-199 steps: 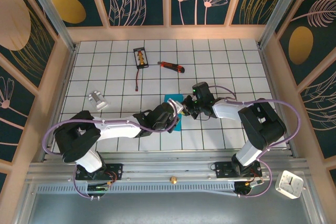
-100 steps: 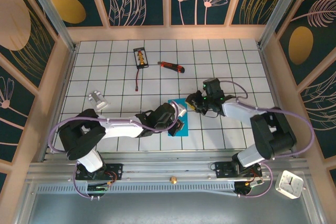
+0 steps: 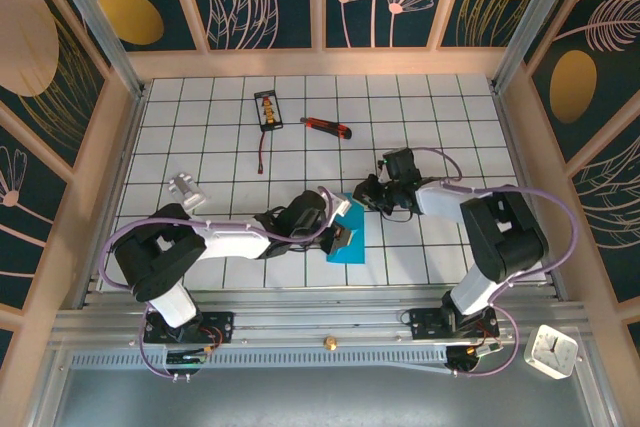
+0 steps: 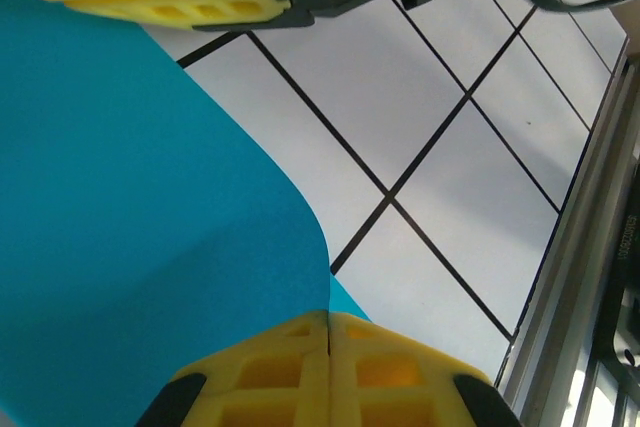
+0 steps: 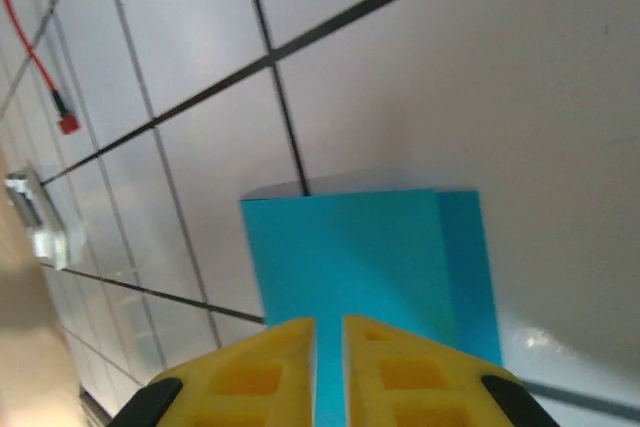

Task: Fold a paper plane with a square sheet of paper (pick it up from the middle)
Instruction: Fold the triangle a second time at the center of the table.

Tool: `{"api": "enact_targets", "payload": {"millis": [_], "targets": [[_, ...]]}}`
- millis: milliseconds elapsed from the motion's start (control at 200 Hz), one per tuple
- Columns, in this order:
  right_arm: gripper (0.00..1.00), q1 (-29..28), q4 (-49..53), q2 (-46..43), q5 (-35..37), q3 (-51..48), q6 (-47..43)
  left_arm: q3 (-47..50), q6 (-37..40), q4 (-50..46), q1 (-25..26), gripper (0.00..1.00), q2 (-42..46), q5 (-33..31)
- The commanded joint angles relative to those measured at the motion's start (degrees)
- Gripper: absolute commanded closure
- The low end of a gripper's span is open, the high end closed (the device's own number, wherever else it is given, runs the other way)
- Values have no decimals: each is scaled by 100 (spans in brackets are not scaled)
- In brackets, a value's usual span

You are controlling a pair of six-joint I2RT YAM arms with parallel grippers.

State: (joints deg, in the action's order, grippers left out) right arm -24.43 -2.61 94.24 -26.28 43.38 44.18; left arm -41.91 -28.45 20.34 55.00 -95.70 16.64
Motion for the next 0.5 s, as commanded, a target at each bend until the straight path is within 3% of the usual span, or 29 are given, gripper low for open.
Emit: {"api": "enact_targets", "payload": {"millis": [0,495], "targets": [[86,-19,-221,234,-37,189,-383,108,-126,287,-85,100,-10,262],[92,-10,162,727,167,187,-1145,4,-31,167,-556,100,-218,716]]}}
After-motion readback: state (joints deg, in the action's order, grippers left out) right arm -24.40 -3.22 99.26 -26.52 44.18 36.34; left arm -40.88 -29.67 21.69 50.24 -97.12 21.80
